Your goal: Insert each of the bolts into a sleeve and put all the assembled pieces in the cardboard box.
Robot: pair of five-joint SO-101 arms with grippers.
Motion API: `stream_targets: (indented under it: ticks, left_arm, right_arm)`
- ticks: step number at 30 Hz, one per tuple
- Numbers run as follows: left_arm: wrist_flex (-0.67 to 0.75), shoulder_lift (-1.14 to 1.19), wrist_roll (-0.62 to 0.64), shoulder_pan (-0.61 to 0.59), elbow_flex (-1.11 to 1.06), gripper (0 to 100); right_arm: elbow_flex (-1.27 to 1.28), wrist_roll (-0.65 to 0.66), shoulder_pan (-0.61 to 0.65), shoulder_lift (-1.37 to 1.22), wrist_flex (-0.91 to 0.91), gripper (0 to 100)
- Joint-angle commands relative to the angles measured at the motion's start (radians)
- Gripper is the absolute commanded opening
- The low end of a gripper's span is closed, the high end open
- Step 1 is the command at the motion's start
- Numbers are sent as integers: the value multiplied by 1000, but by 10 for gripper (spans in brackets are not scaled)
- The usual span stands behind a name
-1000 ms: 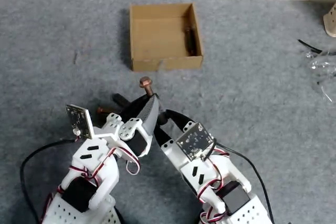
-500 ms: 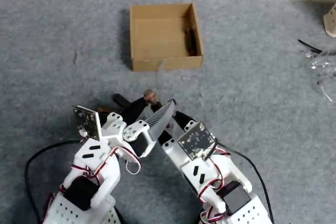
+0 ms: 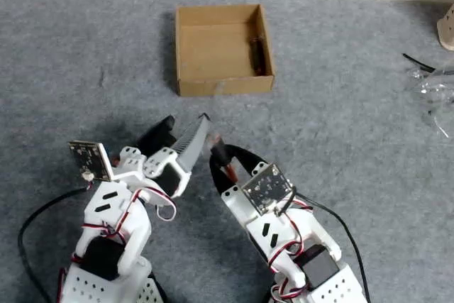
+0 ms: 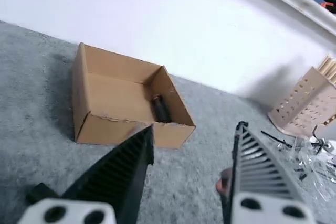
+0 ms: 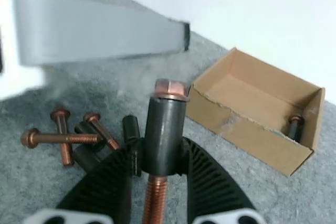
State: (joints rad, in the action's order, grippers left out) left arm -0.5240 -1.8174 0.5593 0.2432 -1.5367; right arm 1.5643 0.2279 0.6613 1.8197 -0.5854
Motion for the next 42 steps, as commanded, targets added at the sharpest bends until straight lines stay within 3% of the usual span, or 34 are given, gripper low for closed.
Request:
stream_targets:
  ticks: [1,15,18,22,28,37,42]
  left_arm:
    - [0,-7,11,-12,51,238]
    - [3,-5,6,-61,21,233]
    - [3,-5,6,-110,21,168]
    - [5,-5,6,-157,27,0]
    - [-2,-1,0,-163,18,7]
    - [-54,-4,-532,-174,-54,6]
    - [-60,-2,-519,-180,-53,6]
  right_arm:
    - [-30,-2,-42,21,33,4]
    - [-13,-2,-77,21,33,4]
    - [12,-2,-76,21,38,4]
    - [18,-2,-76,21,38,4]
    - [18,-2,-77,21,38,4]
    - [-8,-9,-130,8,77,4]
    - [-171,-9,-182,-208,88,4]
